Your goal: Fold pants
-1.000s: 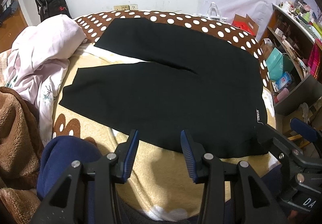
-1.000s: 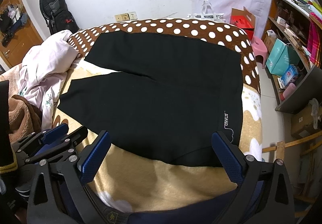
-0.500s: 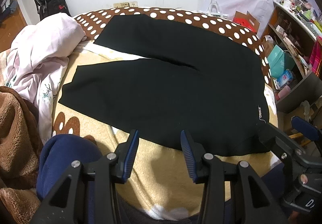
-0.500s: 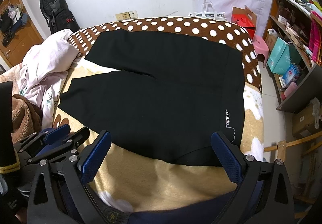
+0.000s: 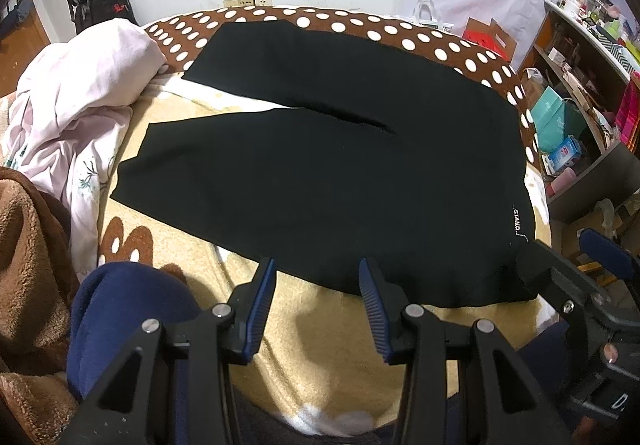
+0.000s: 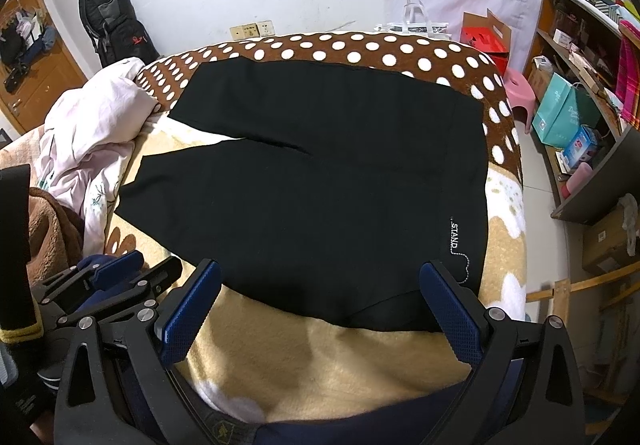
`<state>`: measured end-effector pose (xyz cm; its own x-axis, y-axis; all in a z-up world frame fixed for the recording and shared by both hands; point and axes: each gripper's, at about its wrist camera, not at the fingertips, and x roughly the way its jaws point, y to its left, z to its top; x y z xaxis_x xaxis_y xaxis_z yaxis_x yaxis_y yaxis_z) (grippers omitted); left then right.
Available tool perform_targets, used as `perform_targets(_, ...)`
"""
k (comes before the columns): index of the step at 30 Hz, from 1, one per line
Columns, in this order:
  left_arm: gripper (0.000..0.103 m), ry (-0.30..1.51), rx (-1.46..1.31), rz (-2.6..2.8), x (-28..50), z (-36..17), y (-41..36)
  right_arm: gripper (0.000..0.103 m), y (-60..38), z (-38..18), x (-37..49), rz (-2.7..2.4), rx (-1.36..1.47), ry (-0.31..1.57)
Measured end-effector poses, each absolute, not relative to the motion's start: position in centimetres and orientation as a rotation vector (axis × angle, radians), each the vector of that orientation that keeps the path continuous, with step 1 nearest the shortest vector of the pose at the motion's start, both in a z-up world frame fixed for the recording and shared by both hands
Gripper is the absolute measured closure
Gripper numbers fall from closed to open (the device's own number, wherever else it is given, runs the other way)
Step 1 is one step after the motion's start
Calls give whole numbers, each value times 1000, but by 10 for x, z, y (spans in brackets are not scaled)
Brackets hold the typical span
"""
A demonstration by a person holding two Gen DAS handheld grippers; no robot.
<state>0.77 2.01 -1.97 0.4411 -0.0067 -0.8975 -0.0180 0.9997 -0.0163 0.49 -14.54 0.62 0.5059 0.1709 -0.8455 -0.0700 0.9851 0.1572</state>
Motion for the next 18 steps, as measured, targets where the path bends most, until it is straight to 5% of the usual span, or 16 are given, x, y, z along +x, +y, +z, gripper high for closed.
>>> perform_targets(18, 57, 1134, 1, 22, 20, -31, 21, 4, -149, -5, 19, 157, 107, 1047)
